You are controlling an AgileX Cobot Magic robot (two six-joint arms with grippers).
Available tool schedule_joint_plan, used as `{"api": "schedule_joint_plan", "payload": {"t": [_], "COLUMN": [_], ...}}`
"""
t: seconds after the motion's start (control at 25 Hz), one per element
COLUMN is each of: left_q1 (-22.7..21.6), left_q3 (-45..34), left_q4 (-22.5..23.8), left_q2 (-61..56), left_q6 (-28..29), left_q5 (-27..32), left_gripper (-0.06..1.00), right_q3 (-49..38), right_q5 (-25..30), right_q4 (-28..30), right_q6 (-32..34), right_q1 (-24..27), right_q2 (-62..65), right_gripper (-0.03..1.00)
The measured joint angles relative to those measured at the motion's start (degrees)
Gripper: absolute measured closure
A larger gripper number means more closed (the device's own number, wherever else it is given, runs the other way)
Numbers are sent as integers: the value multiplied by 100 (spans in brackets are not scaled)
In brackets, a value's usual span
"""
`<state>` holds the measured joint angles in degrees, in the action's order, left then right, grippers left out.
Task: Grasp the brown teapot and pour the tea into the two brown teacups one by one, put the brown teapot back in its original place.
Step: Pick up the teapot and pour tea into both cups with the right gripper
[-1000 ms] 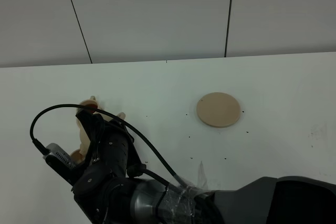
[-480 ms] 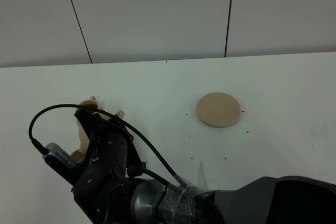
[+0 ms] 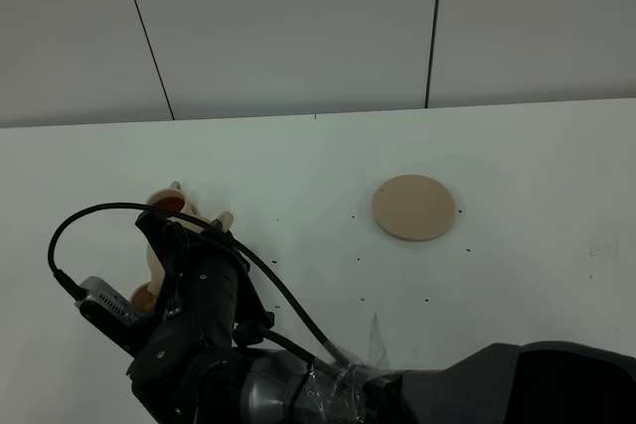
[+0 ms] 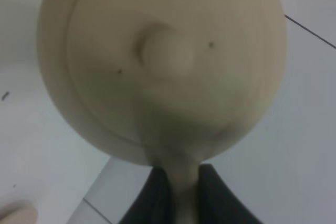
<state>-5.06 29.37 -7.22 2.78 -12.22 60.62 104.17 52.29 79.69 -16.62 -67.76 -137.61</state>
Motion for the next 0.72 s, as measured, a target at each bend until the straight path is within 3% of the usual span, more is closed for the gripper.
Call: {"api": "schedule_joint_plan", "payload": {"t": [0.72], "left_q1": [0], "left_q3": [0], "left_q4": [0], "left_q2": [0], "left_q6": [0], "left_q5": [0], "left_gripper": [55], "right_q3": [0], "right_q5": [6], "right_q4": [136], "right_q6": [10], "right_q1": [0], "right_q2": [0], "right_gripper": [87]}}
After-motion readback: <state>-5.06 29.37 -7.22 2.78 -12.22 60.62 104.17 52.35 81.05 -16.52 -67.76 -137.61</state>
